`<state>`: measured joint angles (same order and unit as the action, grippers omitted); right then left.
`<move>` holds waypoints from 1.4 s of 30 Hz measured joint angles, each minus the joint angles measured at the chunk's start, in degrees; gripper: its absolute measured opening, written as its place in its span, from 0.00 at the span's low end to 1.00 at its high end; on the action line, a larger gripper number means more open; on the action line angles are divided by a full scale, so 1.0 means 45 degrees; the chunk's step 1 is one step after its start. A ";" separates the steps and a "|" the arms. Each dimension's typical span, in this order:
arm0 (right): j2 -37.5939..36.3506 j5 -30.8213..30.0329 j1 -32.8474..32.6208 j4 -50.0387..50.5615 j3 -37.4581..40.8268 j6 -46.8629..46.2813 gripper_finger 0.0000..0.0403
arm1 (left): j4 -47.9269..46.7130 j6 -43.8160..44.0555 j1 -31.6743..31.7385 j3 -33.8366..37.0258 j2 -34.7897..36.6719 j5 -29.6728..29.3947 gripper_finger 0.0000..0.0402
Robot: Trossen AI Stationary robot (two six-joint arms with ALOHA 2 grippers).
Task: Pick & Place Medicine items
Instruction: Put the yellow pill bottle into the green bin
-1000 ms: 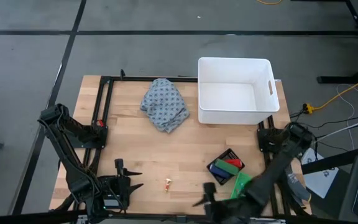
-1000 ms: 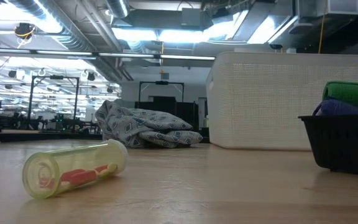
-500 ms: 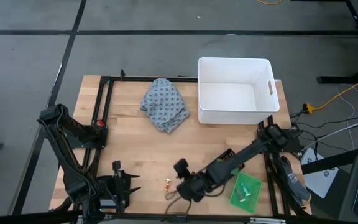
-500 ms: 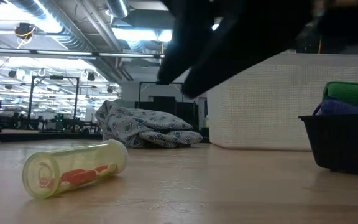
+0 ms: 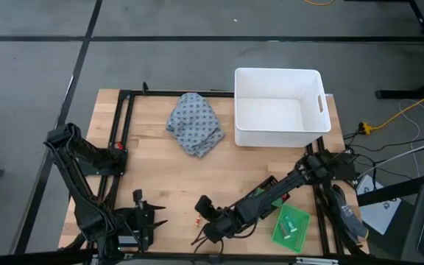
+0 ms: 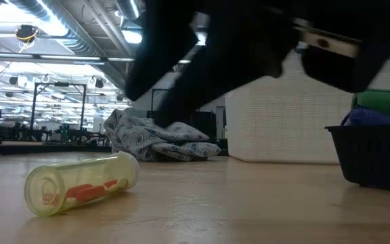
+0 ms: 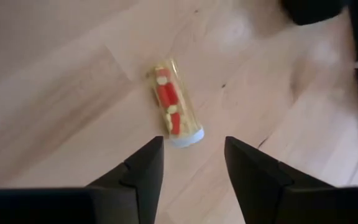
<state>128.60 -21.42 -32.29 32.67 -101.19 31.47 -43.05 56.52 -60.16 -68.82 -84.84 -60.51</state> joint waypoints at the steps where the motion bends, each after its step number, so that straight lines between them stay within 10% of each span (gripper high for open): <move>1: 0.0290 -0.0006 0.0030 0.0379 -0.0489 0.0167 0.42 | 0.0000 0.0071 -0.0002 0.0000 0.0000 0.0000 0.46; 11: 0.2195 0.0298 0.0352 0.3074 -0.3437 0.1370 0.40 | -0.0005 0.0136 -0.0034 0.0000 0.0000 0.0108 0.46; 42: 0.2872 0.2064 0.0922 0.2287 -0.3629 0.2815 0.40 | -0.0010 -0.0032 -0.0015 0.0000 0.0000 0.0052 0.46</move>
<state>141.52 -12.13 -28.14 42.96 -117.52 44.14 -43.09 56.38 -60.23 -68.82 -84.84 -60.28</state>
